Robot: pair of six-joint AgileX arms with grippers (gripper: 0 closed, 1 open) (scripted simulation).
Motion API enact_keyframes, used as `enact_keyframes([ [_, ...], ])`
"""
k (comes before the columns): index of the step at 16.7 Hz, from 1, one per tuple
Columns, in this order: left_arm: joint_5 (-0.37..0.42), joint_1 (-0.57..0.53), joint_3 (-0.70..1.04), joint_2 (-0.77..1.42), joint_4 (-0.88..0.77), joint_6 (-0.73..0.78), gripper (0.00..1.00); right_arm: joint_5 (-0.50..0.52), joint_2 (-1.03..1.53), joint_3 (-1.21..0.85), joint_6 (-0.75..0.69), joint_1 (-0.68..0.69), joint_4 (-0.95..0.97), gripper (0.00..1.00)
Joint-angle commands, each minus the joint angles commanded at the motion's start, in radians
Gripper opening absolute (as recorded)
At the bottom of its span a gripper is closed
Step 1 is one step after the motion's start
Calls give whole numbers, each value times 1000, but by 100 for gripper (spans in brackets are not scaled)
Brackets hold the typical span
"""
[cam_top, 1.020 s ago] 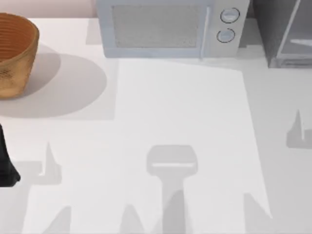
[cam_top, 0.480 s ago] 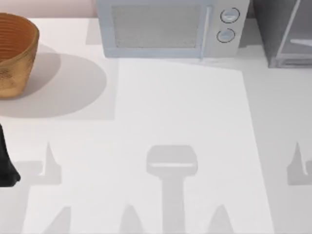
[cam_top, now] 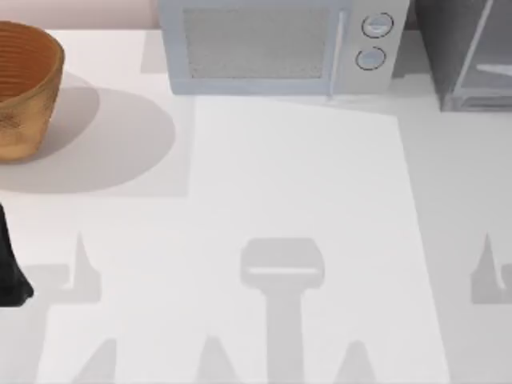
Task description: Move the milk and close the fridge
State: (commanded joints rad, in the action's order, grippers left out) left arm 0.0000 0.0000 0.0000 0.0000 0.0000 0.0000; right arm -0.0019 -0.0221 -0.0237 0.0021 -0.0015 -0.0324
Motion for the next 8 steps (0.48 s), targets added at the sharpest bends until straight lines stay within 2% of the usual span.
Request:
enact_keyframes([
  [4,0,0,0,0,0,0,100,1,-124,-103,1,1,-192,100],
  [8,0,0,0,0,0,0,100,7,-303,-250,-2,-2,-521,100],
])
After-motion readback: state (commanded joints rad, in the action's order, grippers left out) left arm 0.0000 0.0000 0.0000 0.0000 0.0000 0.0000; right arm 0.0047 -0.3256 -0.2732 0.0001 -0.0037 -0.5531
